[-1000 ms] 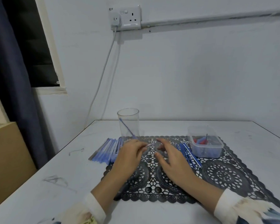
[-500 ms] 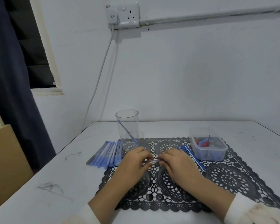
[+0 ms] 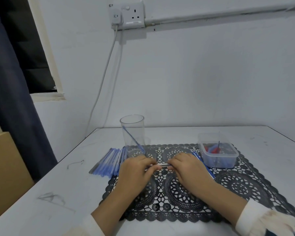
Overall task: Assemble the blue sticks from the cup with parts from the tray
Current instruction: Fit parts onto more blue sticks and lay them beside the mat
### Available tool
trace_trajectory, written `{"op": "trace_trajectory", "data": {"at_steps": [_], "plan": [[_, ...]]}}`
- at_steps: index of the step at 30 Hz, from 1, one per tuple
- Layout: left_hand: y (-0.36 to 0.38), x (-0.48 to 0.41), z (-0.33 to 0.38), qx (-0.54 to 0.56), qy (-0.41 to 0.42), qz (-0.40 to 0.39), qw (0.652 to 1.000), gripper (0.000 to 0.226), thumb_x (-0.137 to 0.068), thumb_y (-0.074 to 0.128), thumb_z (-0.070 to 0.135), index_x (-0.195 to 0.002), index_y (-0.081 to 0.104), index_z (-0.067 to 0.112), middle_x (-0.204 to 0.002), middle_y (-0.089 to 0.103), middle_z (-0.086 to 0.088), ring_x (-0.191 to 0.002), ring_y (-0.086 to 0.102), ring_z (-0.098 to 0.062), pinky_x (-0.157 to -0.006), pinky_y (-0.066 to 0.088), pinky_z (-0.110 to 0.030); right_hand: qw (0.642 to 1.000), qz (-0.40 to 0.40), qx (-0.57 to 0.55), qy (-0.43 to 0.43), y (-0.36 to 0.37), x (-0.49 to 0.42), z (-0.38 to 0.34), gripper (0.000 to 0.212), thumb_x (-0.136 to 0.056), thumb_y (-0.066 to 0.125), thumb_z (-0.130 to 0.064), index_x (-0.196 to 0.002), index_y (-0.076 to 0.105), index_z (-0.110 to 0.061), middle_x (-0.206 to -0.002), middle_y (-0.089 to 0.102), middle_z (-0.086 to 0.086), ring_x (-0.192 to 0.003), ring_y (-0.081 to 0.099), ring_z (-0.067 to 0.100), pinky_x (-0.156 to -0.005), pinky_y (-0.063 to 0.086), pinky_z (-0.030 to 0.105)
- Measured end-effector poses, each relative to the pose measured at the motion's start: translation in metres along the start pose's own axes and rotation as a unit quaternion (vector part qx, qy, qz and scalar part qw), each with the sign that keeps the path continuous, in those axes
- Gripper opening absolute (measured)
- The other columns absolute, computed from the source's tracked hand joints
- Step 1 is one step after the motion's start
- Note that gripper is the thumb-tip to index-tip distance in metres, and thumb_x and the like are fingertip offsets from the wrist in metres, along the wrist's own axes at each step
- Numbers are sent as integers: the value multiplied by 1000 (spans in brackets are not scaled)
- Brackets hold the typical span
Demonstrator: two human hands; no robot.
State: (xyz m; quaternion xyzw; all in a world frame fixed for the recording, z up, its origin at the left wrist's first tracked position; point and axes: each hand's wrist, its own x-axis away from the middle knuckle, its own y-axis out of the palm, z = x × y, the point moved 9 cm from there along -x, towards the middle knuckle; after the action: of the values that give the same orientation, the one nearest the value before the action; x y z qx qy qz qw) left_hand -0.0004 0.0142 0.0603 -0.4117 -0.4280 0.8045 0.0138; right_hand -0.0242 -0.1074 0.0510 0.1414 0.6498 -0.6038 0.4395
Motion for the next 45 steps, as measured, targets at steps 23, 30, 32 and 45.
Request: {"op": "trace_trajectory", "data": {"at_steps": [23, 30, 32, 45], "plan": [[26, 12, -22, 171, -230, -194, 938, 41, -88, 57, 43, -56, 65, 18, -39, 44, 5, -34, 33, -8, -44, 32, -19, 992, 60, -12, -115, -26, 5, -20, 16, -74, 59, -6, -80, 72, -12, -67, 64, -4, -63, 58, 14, -72, 42, 26], [11, 3, -19, 0, -164, -138, 977, 47, -92, 44, 50, -54, 54, 24, -46, 49, 7, -45, 45, -6, -49, 38, -24, 996, -24, -72, -49, -4, 2, -14, 26, -84, 47, -19, -88, 71, -10, -79, 66, -1, -75, 61, 18, -71, 49, 27], [12, 2, -16, -31, -138, -143, 980, 45, -93, 41, 51, -60, 57, 23, -51, 50, 7, -50, 47, -6, -54, 42, -24, 992, -57, -107, -24, 1, 4, -11, 26, -83, 48, -20, -87, 71, -11, -79, 66, -2, -75, 61, 16, -71, 52, 26], [15, 2, -13, -78, -80, -145, 983, 46, -75, 51, 69, -72, 64, 26, -55, 54, 8, -53, 46, -1, -52, 36, -18, 971, -95, -208, 65, 9, 7, -1, 22, -86, 49, -27, -89, 68, -15, -84, 63, -4, -78, 57, 8, -74, 47, 20]]}}
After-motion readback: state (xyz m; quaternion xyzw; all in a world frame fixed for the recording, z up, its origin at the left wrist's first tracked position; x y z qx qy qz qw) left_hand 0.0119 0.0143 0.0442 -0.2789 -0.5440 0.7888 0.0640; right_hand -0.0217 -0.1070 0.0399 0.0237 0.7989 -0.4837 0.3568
